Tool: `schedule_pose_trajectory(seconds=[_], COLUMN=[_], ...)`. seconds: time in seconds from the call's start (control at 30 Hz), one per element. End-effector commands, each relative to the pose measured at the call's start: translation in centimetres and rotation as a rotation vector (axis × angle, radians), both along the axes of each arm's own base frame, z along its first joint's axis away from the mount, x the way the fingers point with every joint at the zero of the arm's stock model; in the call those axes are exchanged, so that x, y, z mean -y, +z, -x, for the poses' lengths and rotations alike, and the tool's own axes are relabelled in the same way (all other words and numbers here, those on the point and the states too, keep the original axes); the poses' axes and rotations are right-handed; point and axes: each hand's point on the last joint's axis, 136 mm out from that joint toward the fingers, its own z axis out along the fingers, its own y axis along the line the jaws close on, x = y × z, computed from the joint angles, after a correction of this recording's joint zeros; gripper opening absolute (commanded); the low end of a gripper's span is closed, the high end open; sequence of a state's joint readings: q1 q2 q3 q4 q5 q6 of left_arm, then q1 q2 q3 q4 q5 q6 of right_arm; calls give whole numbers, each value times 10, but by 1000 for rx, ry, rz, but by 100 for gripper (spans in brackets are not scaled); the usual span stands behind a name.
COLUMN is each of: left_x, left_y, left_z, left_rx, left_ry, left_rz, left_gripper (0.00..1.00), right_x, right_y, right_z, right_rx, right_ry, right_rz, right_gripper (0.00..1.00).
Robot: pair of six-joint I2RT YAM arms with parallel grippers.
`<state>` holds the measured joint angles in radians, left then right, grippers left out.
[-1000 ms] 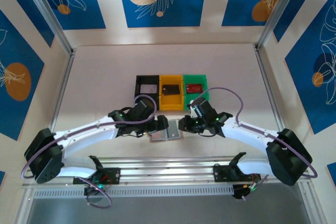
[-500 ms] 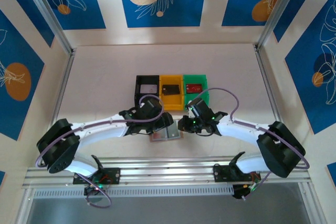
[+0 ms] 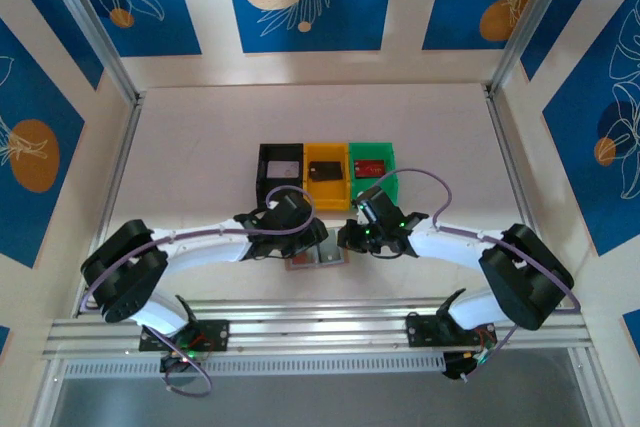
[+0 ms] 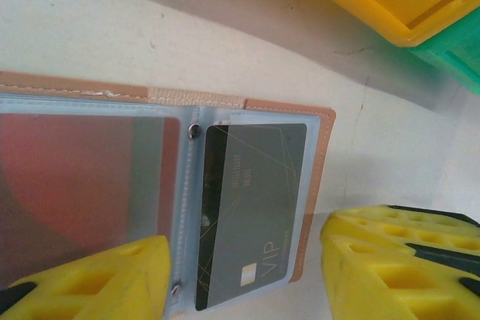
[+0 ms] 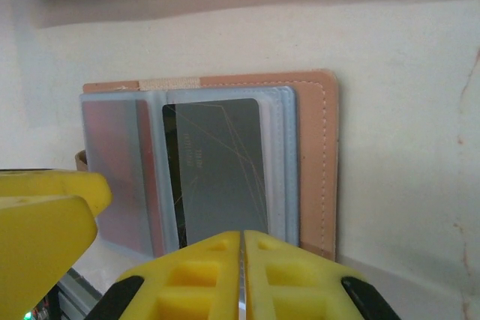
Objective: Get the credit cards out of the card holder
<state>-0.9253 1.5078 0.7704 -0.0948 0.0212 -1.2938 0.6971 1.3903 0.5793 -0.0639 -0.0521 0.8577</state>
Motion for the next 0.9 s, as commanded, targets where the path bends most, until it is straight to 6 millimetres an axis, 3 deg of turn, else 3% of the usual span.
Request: schedule_pose_trajectory(seconds=[0.0,0.87], left_x=[0,2], left_y=[-7,-30], left_z=[-2,-7], left_rx=[-2,-13], left_ry=[27,59], left_rz=[-8,-18], left_gripper=[55,40], right_x=[0,2], right_y=[-3,-25], right_z=[-3,-1], right_rx=[-5,-50], right_ry=[-17,-33], right_rz=[2,31], right_gripper=[10,8])
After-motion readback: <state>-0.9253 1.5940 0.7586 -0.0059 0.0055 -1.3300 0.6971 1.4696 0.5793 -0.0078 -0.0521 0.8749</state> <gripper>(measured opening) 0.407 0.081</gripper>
